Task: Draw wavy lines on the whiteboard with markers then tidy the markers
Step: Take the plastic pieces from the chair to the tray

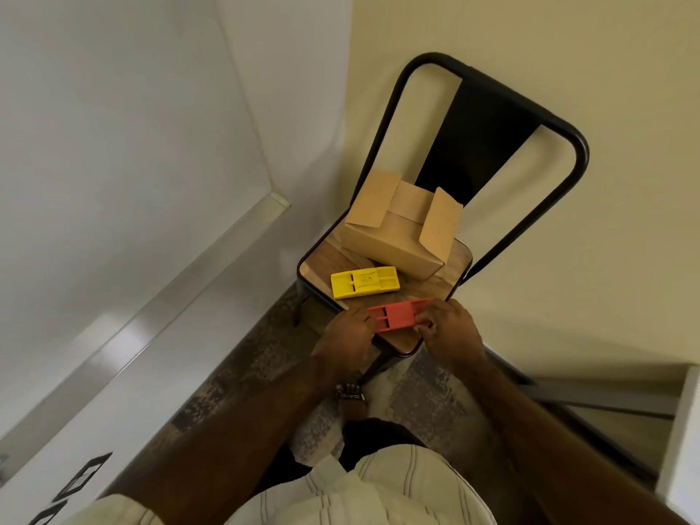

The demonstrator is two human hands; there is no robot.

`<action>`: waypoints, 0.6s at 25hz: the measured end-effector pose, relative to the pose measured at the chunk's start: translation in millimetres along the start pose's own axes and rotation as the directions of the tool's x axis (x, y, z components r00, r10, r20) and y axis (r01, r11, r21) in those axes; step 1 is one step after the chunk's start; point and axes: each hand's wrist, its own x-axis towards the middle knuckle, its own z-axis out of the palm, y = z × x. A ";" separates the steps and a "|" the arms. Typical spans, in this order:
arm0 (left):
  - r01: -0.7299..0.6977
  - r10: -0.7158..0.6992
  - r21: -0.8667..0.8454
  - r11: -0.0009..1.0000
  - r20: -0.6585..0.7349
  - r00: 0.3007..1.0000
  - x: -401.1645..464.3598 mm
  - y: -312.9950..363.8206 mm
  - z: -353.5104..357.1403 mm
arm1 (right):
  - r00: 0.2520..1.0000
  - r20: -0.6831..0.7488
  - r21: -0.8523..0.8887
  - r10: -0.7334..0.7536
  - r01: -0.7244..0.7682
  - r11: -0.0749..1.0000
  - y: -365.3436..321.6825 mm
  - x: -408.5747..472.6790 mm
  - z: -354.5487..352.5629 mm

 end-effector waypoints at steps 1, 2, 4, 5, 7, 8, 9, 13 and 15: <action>-0.014 0.014 -0.004 1.000 -0.032 0.999 -8.6 -6.5 -3.2 | 1.000 -0.011 0.003 -0.023 0.023 1.000 -9.4 -3.4 0.1; -0.013 0.011 -0.022 1.000 -0.066 0.998 -20.3 -14.7 -7.0 | 0.999 -0.017 0.005 -0.042 0.043 0.999 -23.3 -6.3 0.3; 0.009 -0.017 -0.060 0.998 -0.140 0.990 -46.8 -32.0 -14.9 | 0.994 -0.047 0.006 -0.097 0.097 0.995 -54.5 -8.4 2.5; 0.024 -0.036 -0.066 0.998 -0.174 0.984 -61.1 -41.7 -21.0 | 0.990 -0.062 0.008 -0.130 0.131 0.991 -70.5 -7.2 5.3; 0.066 -0.079 -0.067 0.996 -0.220 0.972 -91.5 -62.7 -37.0 | 0.976 -0.087 0.014 -0.201 0.203 0.979 -105.2 -3.7 12.9; 0.090 -0.104 -0.070 0.994 -0.239 0.965 -107.1 -72.3 -47.3 | 0.967 -0.097 0.008 -0.234 0.236 0.972 -123.4 -0.8 17.0; 0.116 -0.131 -0.075 0.990 -0.255 0.958 -123.8 -81.8 -56.5 | 0.957 -0.107 -0.007 -0.270 0.271 0.963 -142.6 2.5 20.8; 0.275 -0.301 -0.121 0.954 -0.366 0.881 -201.1 -114.3 -91.8 | 0.855 -0.102 -0.013 -0.509 0.511 0.860 -226.9 18.8 40.9; 0.347 -0.380 -0.154 0.925 -0.398 0.835 -241.2 -124.6 -108.4 | 0.804 -0.055 -0.014 -0.592 0.592 0.806 -271.4 24.8 50.1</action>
